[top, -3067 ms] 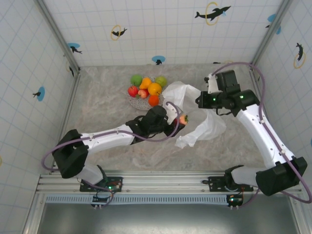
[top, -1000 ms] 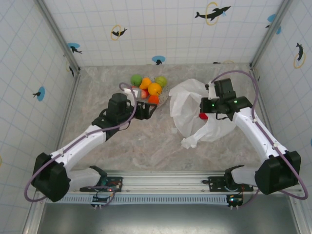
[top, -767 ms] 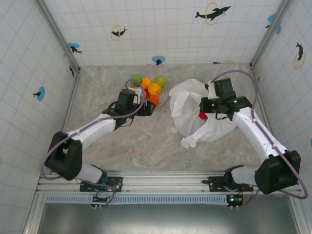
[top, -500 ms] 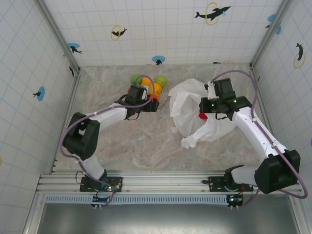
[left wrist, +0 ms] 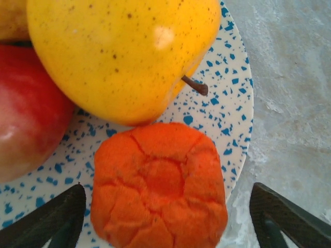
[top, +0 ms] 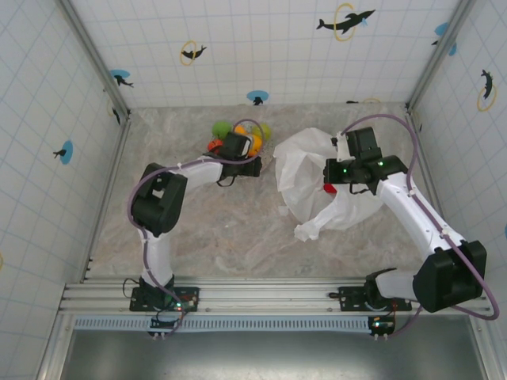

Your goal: Place the fruits into the plastic bag

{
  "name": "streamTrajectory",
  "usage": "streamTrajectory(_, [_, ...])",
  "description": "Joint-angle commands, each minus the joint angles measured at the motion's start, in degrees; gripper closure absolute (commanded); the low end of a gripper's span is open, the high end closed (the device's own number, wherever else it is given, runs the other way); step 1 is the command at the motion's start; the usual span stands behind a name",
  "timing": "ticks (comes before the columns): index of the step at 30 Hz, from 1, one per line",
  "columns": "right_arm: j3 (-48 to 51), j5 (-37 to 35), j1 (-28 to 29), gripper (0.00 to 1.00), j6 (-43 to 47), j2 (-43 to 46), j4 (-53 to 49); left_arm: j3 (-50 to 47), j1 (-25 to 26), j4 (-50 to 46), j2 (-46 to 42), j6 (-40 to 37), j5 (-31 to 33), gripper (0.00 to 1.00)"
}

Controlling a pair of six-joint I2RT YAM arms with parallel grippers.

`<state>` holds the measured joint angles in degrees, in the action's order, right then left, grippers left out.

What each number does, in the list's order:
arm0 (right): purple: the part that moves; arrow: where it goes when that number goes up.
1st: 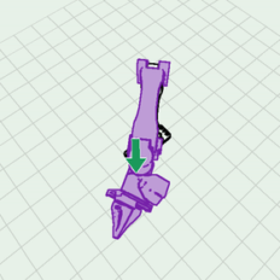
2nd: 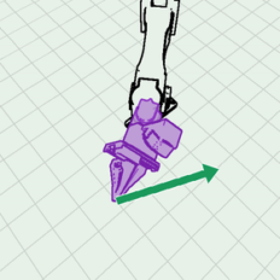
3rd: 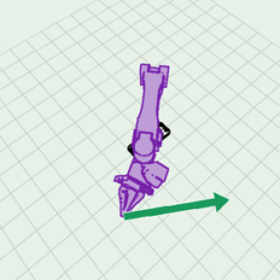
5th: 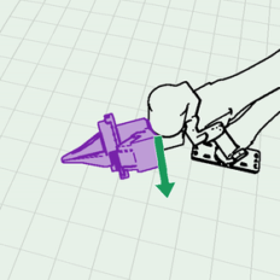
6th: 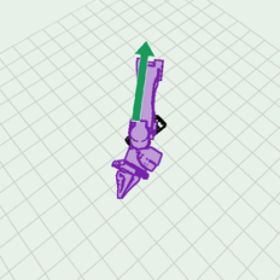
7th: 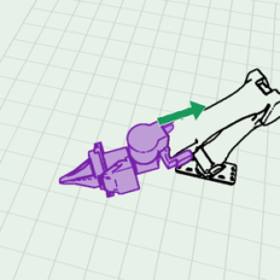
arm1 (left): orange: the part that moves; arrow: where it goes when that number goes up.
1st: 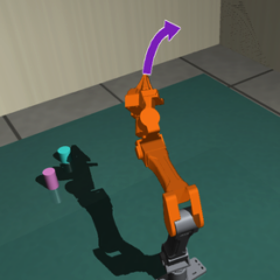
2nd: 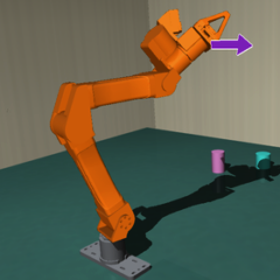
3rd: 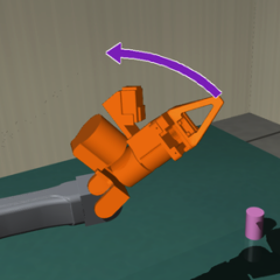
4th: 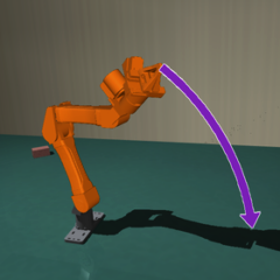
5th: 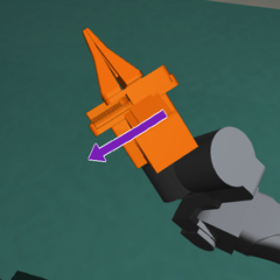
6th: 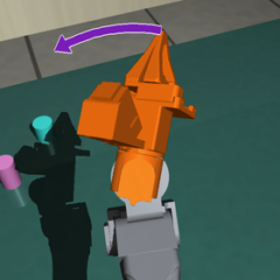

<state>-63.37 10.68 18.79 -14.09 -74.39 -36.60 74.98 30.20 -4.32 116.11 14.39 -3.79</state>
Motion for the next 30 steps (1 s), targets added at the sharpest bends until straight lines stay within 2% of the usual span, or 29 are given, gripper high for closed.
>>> streamTrajectory(1, [-1.64, 0.35, 0.46, 1.0, 0.52, -0.62, 0.82, 3.15, -0.4, -2.14, 2.31, -1.56, 0.36, 0.23])
streamTrajectory(9, [-1.4, 0.4, 0.46, 1.0, 0.38, -0.76, 1.01, 4.26, -0.35, -2.8, 2.83, -1.47, -0.82, 0.4])
streamTrajectory(16, [-1.14, 0.31, 0.45, 1.0, 0.3, -0.66, 1.15, 0.62, -0.36, -2.07, -1.96, -0.94, -1.03, 0.46])
streamTrajectory(21, [-1.09, 0.26, 0.2, 1.0, 0.55, -0.56, 1.15, -6.72, -0.31, 0.48, -9.83, 0.55, -2.58, 0.5])
streamTrajectory(22, [-1.05, 0.31, 0.15, 1.0, 0.55, -0.5, 1.2, -8.56, -0.36, 1.3, -11.61, 2.84, -2.98, 0.51])
streamTrajectory(30, [-2.67, 0.09, -0.42, 1.0, 0.9, -1.2, 1.01, -23.51, 0.89, 5.71, -29.56, 7.78, -6.62, 0.56])
